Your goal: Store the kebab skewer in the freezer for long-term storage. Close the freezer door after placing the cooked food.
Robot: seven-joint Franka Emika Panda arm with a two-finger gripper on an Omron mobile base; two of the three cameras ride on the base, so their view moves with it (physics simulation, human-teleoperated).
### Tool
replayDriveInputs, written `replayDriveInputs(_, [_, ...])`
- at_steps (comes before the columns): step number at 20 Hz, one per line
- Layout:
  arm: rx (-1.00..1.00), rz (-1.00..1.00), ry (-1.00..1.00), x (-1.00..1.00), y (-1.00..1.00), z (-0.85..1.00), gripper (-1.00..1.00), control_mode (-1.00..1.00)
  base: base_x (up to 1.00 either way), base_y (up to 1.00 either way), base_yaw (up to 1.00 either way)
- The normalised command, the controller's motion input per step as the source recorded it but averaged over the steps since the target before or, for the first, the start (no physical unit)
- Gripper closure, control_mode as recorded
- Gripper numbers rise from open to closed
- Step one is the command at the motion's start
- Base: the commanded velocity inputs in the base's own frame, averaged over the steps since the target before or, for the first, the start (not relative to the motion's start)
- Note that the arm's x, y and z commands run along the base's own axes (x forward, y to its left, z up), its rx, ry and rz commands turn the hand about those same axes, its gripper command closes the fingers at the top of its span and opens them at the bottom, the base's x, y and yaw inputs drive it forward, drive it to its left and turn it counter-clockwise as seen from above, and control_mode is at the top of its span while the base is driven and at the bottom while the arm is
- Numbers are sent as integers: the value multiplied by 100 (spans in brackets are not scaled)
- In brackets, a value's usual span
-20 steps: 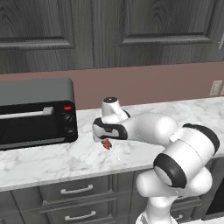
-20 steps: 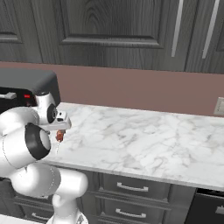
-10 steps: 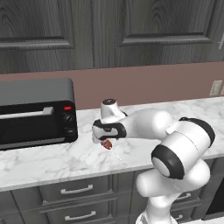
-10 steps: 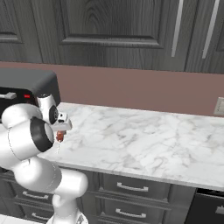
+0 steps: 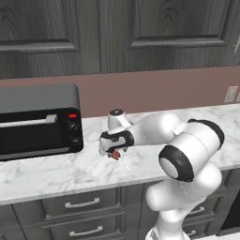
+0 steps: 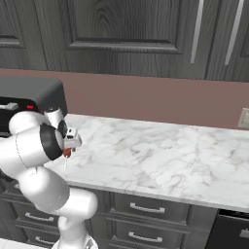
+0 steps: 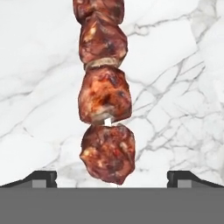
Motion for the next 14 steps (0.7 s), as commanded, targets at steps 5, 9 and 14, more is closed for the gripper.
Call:
replayDriveInputs(5, [0, 0, 0, 21, 0, -20, -100, -100, 0, 0, 0])
replayDriveInputs(9, [0, 0, 0, 18, 1, -17, -100, -100, 0, 0, 0])
replayDriveInputs(14, [0, 0, 0, 18, 1, -20, -100, -100, 0, 0, 0])
